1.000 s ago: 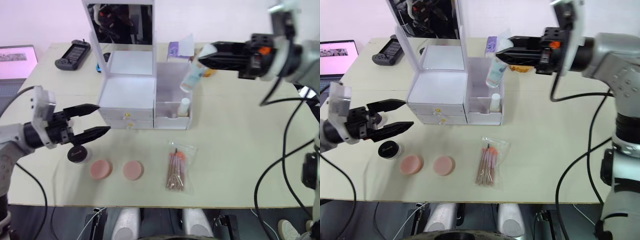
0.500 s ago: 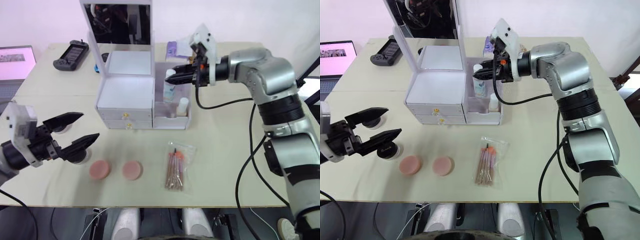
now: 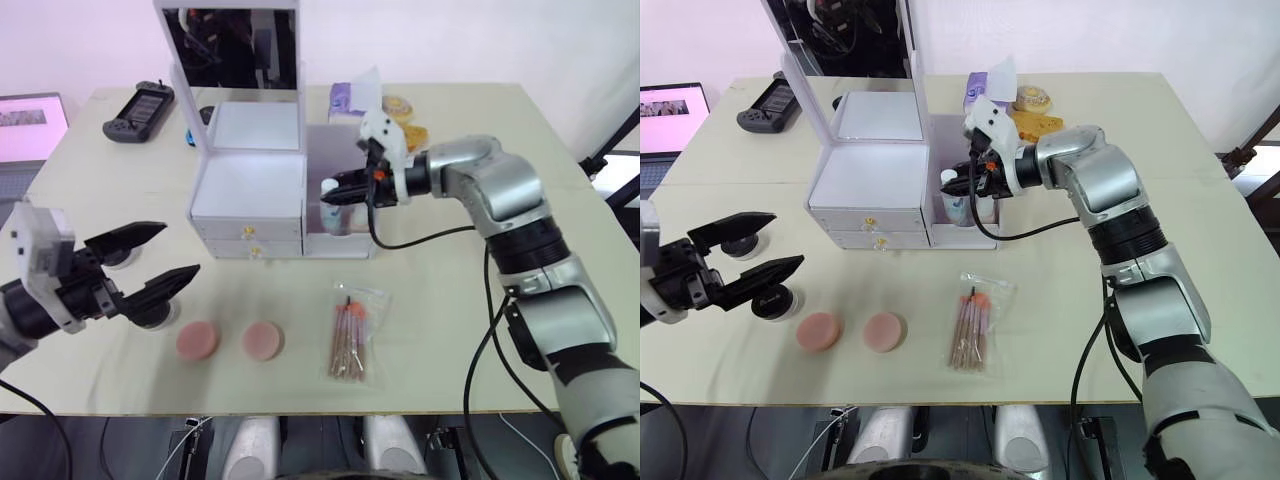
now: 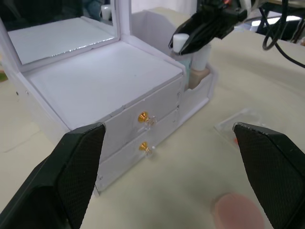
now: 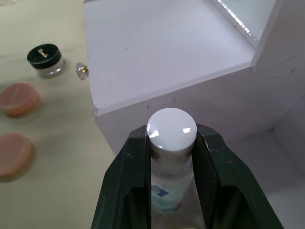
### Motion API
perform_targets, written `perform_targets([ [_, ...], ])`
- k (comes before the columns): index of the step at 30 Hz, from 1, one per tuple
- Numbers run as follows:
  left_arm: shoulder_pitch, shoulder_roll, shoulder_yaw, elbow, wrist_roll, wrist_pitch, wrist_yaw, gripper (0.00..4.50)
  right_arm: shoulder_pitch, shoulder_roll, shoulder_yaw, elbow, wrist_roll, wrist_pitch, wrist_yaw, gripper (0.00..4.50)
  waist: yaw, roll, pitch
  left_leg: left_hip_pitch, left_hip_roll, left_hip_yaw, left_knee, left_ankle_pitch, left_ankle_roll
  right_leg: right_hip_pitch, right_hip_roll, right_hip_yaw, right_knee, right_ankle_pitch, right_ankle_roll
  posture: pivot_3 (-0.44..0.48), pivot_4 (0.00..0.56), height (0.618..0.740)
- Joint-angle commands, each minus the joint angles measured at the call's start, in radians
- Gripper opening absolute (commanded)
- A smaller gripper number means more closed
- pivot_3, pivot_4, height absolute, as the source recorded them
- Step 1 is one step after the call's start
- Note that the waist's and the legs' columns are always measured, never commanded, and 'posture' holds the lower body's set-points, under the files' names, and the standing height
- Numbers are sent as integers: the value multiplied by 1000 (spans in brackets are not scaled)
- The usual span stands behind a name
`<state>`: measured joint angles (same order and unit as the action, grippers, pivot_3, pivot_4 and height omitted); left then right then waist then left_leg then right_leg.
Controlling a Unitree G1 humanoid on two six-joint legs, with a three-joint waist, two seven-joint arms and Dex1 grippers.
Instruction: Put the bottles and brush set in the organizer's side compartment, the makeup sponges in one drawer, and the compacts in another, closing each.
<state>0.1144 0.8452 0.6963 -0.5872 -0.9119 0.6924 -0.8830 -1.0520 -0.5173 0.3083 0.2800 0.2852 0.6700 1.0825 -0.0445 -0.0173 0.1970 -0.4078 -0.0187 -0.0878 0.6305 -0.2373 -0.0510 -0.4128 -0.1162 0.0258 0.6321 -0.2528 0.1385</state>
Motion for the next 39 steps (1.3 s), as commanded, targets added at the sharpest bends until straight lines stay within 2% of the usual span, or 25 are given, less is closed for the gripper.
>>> perform_targets([
  [1,-11,16,2,1,-15,-14,3,4500,9,17,-10,-30,-25,-28,-13,675,-1,0,0,0,0,0,0,0,0,0,0,0,0,0,0,0,150,740],
  [8,-28,24,-15,7,-17,-17,7,4500,33,32,-13,-29,-62,-57,-15,675,0,0,0,0,0,0,0,0,0,0,0,0,0,0,0,0,150,740],
  [15,-46,27,-35,19,-11,-23,5,4500,29,29,-42,-60,-42,-40,14,4161,-1,0,0,0,0,0,0,0,0,0,0,0,0,0,0,0,150,740],
  [16,-49,27,-39,21,-11,-24,4,4500,27,28,-46,-63,-41,-38,18,4417,-1,0,0,0,0,0,0,0,0,0,0,0,0,0,0,0,150,740],
  [21,-59,29,-49,30,-9,-29,-1,4500,8,11,-85,-104,-9,-4,46,4417,0,0,0,0,0,0,0,0,0,0,0,0,0,0,0,0,150,740],
  [25,-65,28,-47,39,-13,-30,-5,4500,-32,-21,-186,-134,92,75,82,4417,0,0,0,0,0,0,0,0,0,0,0,0,0,0,0,0,150,740],
  [29,-63,31,-28,67,-19,-24,-12,4500,-26,-119,-266,-196,216,155,192,4417,4,0,0,0,0,0,0,0,0,1,0,0,0,0,0,0,150,740],
  [32,-56,37,4,133,-33,4,-9,4500,-10,-177,-351,-163,232,126,171,4417,2,0,0,0,0,0,0,0,0,1,0,0,0,0,0,0,150,740],
  [35,-29,23,56,279,15,-47,-39,4500,137,-256,-434,-187,171,-44,134,4417,4,-1,-1,1,0,0,0,0,0,2,0,0,0,0,0,0,150,740],
  [39,50,61,116,522,179,-222,-142,4500,366,-299,-591,-174,188,-184,115,4417,-2,0,0,1,0,2,-1,0,0,1,0,0,-1,0,0,0,150,740],
])
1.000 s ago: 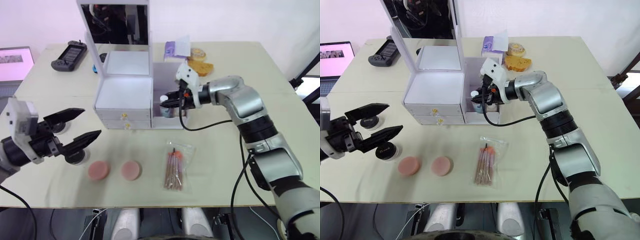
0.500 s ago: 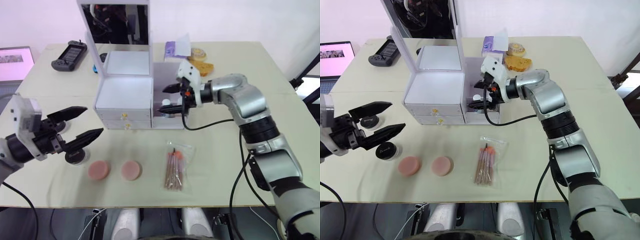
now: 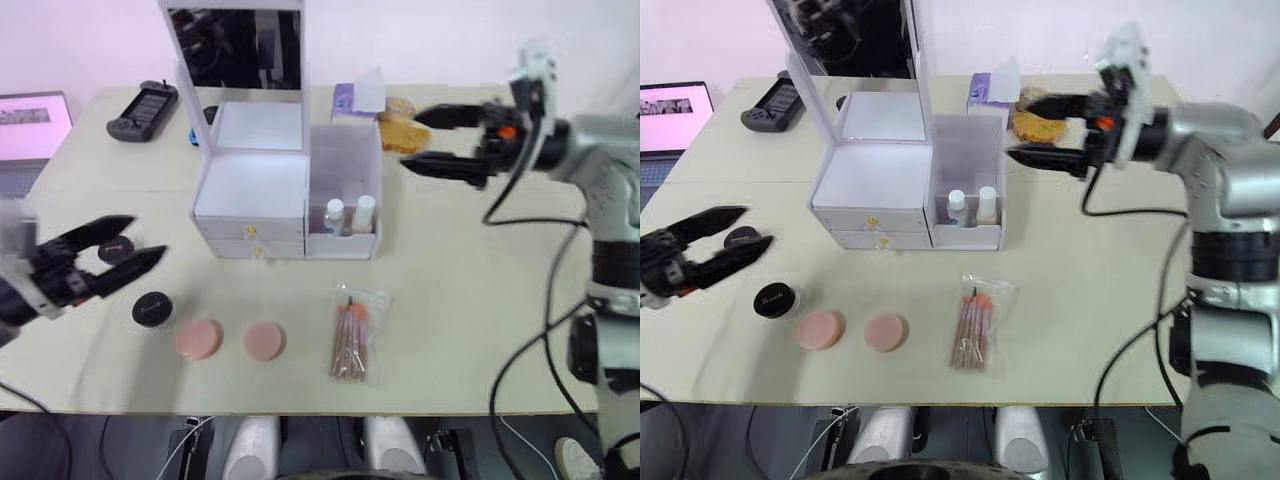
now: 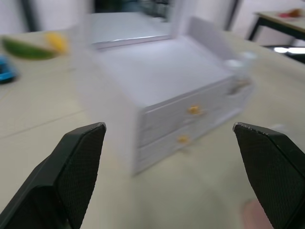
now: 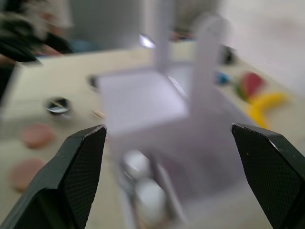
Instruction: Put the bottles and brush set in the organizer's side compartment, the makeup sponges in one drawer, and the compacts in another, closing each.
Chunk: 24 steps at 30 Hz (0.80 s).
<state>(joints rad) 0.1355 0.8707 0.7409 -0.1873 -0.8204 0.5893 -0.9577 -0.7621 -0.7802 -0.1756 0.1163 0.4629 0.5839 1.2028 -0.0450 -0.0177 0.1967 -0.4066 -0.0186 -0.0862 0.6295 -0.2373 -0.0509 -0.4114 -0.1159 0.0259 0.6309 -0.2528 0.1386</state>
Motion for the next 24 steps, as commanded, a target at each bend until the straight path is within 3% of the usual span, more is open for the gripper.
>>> perform_targets([
  [1,34,42,95,182,107,-160,-84,4500,133,-54,-143,12,9,-137,7,4417,0,0,0,0,0,1,0,0,0,0,0,0,0,0,0,0,150,740],
  [6,37,67,151,483,213,-370,-116,4500,370,-132,-230,104,-28,-281,39,4417,3,0,0,1,0,1,1,0,0,1,0,0,0,0,0,0,150,740],
  [11,30,84,155,662,257,-484,-126,4500,501,-144,-301,249,-36,-381,16,4417,2,0,0,4,0,1,1,0,0,4,-1,0,0,-2,-3,0,150,740],
  [19,18,77,148,670,231,-466,-143,4500,509,-162,-307,238,2,-350,16,4417,0,0,0,9,2,2,0,0,0,8,0,1,0,-1,-3,0,150,740],
  [24,73,50,69,451,224,-455,-215,4500,507,-163,-259,130,51,-240,39,4417,2,0,-1,9,2,2,1,0,0,8,0,1,0,-1,-3,0,150,740],
])
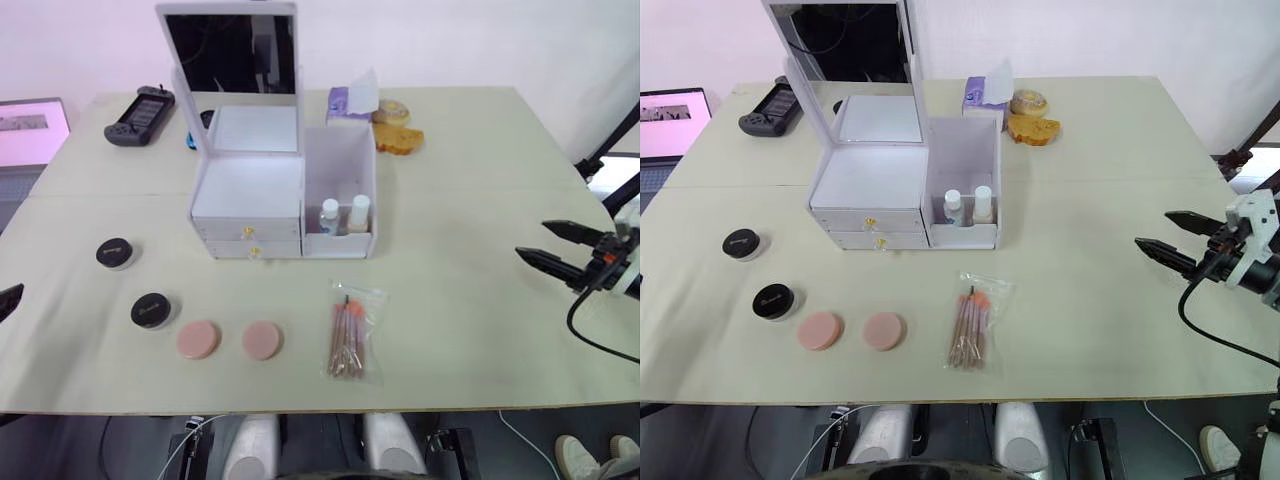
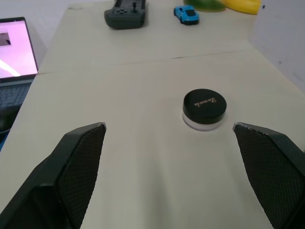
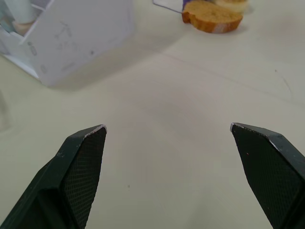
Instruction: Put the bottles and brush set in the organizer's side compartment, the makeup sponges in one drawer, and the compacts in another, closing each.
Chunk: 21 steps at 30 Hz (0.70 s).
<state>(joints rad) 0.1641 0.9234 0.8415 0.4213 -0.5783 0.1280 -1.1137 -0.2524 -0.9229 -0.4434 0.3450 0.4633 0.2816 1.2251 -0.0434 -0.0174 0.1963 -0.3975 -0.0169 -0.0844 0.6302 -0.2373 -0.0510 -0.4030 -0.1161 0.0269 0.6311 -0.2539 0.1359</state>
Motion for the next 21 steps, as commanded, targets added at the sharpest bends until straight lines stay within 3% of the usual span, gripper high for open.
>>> perform_targets([
  [1,76,-5,-58,-259,-40,38,-87,4500,10,-21,23,-157,76,107,26,4417,1,0,0,0,0,0,0,0,0,0,0,0,0,0,0,0,150,740],
  [6,138,45,-121,-605,-217,310,-126,4500,89,-34,55,-457,229,350,23,4417,8,0,0,-1,0,-1,0,0,0,0,0,0,0,0,-1,0,150,740],
  [12,37,134,-239,-826,-374,550,-63,4500,150,-60,67,-742,382,590,-91,4417,13,0,0,-1,0,0,1,0,0,0,0,0,-1,-1,-1,0,150,740],
  [15,-69,169,-368,-932,-476,685,16,3659,148,-51,55,-808,546,737,-154,4500,16,0,0,-1,0,0,1,0,0,0,0,0,-1,-1,-1,0,150,740],
  [17,-168,144,-479,-1008,-502,735,125,2647,162,-46,53,-852,630,813,-215,4500,25,0,0,-1,0,0,1,0,0,0,0,0,-1,-1,-1,0,150,740],
  [21,-357,53,-626,-1036,-582,850,353,649,225,-57,79,-909,628,872,-310,4500,34,-1,0,-2,0,-2,2,0,0,0,1,0,-1,1,2,0,150,740],
])
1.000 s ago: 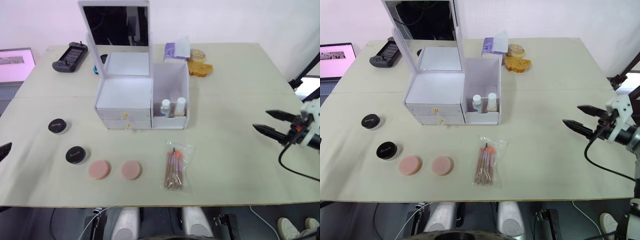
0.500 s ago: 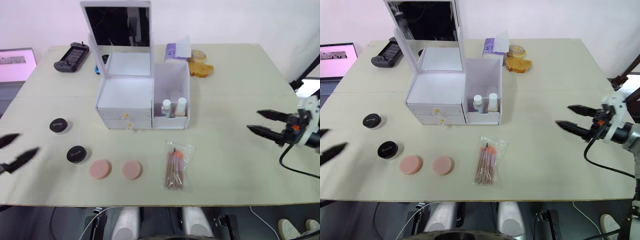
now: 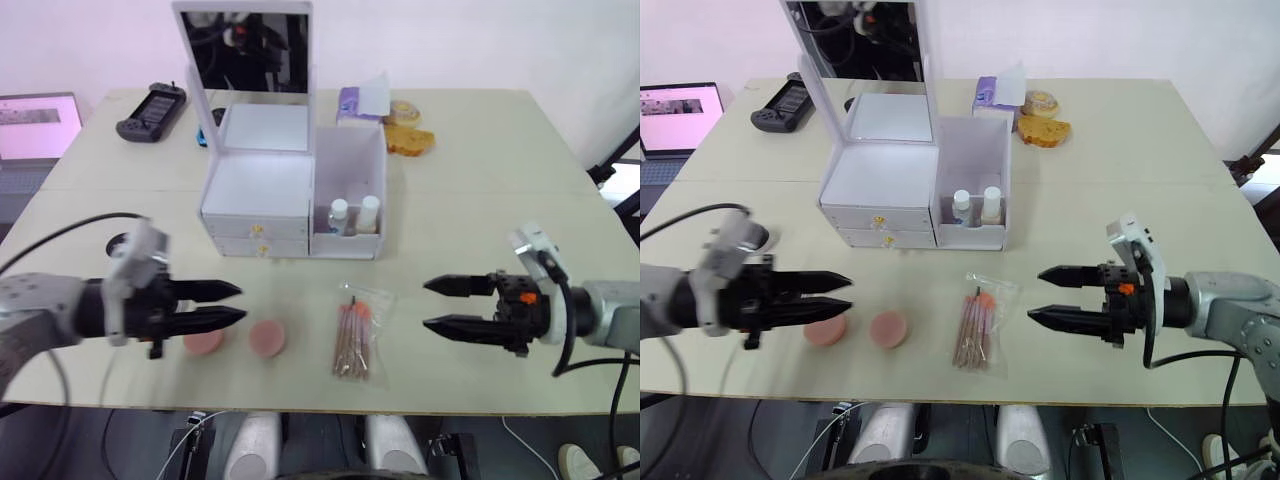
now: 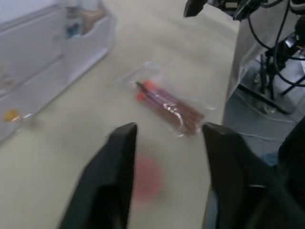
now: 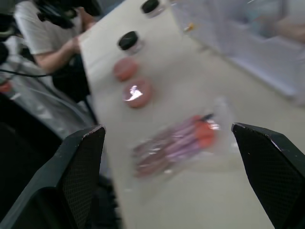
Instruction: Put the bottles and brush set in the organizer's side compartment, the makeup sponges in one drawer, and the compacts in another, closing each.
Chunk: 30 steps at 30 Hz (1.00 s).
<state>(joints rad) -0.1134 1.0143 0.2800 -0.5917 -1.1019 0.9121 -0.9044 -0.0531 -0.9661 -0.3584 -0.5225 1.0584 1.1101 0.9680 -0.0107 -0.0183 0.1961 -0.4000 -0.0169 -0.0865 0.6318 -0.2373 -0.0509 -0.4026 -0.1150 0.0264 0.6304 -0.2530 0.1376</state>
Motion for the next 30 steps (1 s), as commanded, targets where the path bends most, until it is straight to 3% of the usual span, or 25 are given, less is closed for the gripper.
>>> perform_targets([
  [1,-116,-59,-98,-37,-66,85,187,113,37,-10,-6,-48,46,55,-73,4500,2,0,0,-1,0,-1,0,0,0,0,0,0,0,0,0,0,150,740],
  [5,-210,-122,-205,-19,-104,207,338,49,31,5,13,-52,128,147,-190,4500,-6,-1,0,-1,0,0,1,0,0,0,0,0,0,0,0,0,150,740],
  [12,-424,-224,-385,215,-390,509,519,49,4,68,84,-42,194,255,-425,4500,-1,-2,-1,-2,0,-2,2,0,0,-1,1,0,0,0,0,0,150,740],
  [16,-471,-311,-457,300,-264,561,624,49,-9,121,94,18,299,310,-561,4500,-1,-1,-1,-3,-1,-2,2,0,0,-1,1,0,0,0,0,0,150,740],
  [23,-536,-449,-439,394,-277,676,728,49,-28,131,127,106,499,296,-748,4500,-3,-1,-1,-4,-1,-3,2,0,0,-2,1,0,0,0,0,0,150,740],
  [30,-538,-474,-453,450,-323,702,848,49,-39,108,186,135,606,229,-857,4500,-2,-1,-1,-4,-1,-3,2,0,0,-2,1,0,0,0,0,0,150,740],
])
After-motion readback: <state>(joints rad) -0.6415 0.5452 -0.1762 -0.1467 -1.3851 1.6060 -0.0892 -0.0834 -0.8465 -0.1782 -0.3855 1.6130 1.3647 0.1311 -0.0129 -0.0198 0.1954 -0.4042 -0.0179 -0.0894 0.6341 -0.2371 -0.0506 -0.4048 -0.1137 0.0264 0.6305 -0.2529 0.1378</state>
